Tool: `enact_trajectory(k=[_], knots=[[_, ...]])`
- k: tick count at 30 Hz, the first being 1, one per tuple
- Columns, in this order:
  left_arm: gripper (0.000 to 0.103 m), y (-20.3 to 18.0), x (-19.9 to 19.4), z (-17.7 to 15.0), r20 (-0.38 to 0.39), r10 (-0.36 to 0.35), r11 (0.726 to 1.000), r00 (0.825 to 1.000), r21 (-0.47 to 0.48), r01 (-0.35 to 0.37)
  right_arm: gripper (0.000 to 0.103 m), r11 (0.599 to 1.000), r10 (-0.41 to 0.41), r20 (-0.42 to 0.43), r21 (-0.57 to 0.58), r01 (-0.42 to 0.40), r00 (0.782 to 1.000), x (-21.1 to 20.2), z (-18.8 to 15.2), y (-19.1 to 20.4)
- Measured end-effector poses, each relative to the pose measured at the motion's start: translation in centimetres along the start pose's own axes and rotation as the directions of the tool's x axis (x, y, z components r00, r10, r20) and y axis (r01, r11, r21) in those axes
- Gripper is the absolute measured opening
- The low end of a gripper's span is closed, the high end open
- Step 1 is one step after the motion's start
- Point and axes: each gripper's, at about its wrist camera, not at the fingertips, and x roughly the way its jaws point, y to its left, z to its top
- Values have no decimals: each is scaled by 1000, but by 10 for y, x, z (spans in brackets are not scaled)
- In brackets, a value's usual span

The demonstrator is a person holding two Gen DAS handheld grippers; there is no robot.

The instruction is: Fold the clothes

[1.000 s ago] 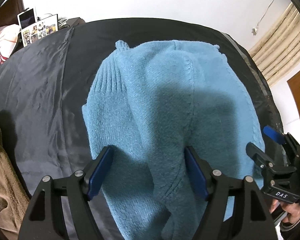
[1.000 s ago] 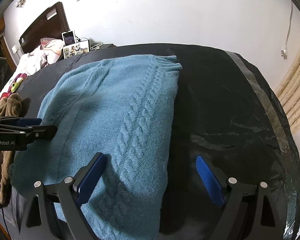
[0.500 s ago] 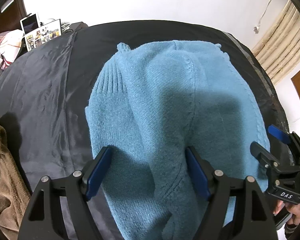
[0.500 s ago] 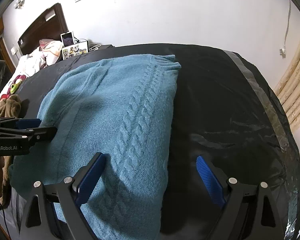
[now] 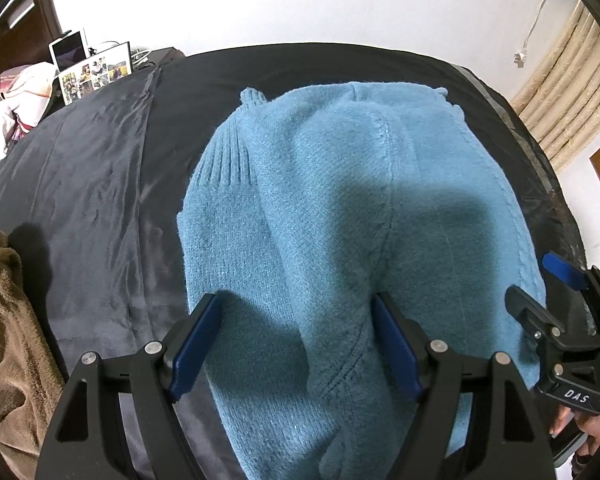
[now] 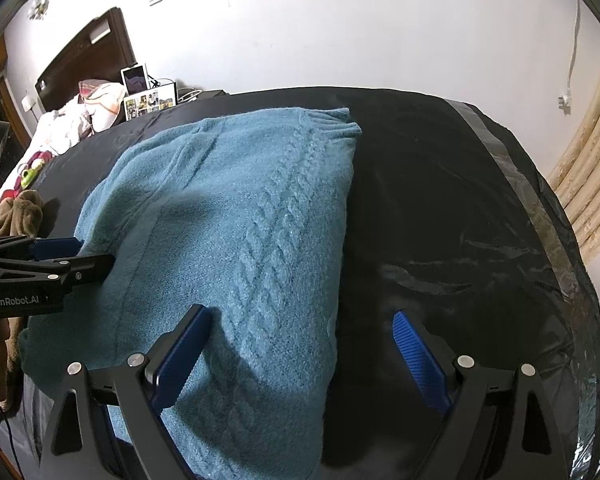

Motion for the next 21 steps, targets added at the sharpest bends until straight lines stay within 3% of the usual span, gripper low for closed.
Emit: enact_trajectory(k=[10, 15, 19, 21], knots=[[80, 3, -8, 1, -2, -13, 1000, 1000, -18, 13, 92, 1000, -4, 0, -1, 4, 1000, 0, 1, 0], [80, 41, -22, 5, 22, -140, 975, 990, -170, 141, 93, 999, 41, -31, 34, -40, 999, -1, 5, -8], [81, 74, -22, 6, 30, -196, 946, 980, -256, 197, 93, 983, 143, -24, 121, -139, 989, -8, 9, -24], [81, 84, -16, 6, 21, -253, 922, 967, -296, 248, 93, 969, 197, -13, 155, -193, 980, -10, 13, -31]])
